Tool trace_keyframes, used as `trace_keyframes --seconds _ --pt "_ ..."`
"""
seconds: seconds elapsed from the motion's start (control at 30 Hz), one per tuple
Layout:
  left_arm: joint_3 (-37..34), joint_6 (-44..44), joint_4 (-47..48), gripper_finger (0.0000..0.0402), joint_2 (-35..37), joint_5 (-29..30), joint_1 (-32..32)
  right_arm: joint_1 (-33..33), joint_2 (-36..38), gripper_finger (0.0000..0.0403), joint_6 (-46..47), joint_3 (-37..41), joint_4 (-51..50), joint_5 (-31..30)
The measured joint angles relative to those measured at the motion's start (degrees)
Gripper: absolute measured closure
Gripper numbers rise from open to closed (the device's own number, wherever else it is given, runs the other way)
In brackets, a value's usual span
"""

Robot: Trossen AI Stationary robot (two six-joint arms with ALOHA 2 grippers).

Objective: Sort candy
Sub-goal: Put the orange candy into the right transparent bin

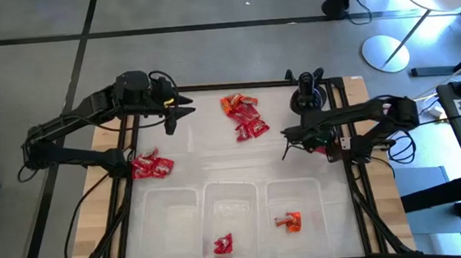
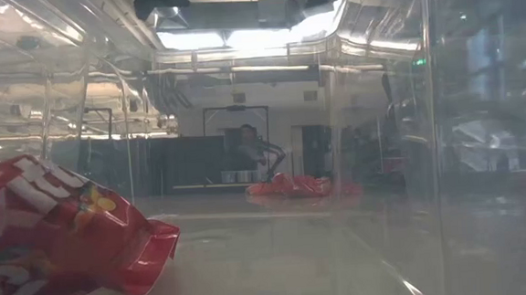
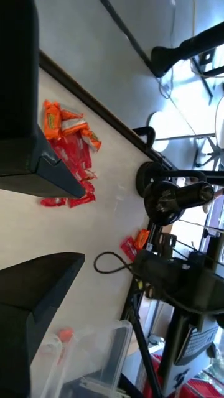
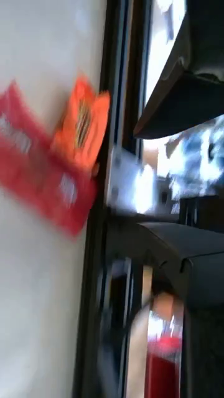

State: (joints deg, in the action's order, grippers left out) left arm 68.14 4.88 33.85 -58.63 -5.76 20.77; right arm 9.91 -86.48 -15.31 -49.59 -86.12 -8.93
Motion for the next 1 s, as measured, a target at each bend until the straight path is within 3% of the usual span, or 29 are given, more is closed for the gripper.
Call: trace_keyframes --seconds 0.07,0.23,0.37,0.6,1.0 --pt "0.0 0.6 0.0 0.0259 0.0 0.1 -0.5 1.2 -0.8 0.0176 -0.2 1.9 1.2 -3.7" --pt "-0.1 0.7 -0.1 0.0259 0.0 0.0 -2.3 4.9 -2.1 0.0177 -2.9 4.8 4.5 -2.3" --pt "-0.2 0.3 0.3 0.0259 -0.2 0.0 -3.6 7.1 -4.1 0.0178 -4.1 4.8 6.1 -6.9" --pt "-0.2 -0.3 0.3 0.0259 -0.5 0.0 -5.5 11.9 -7.3 0.0178 -6.7 4.8 12.6 2.0" --pt "-0.2 1.1 0.2 0.0259 -0.5 0.0 -6.6 13.5 -12.6 0.0178 -10.0 7.3 17.8 -5.1"
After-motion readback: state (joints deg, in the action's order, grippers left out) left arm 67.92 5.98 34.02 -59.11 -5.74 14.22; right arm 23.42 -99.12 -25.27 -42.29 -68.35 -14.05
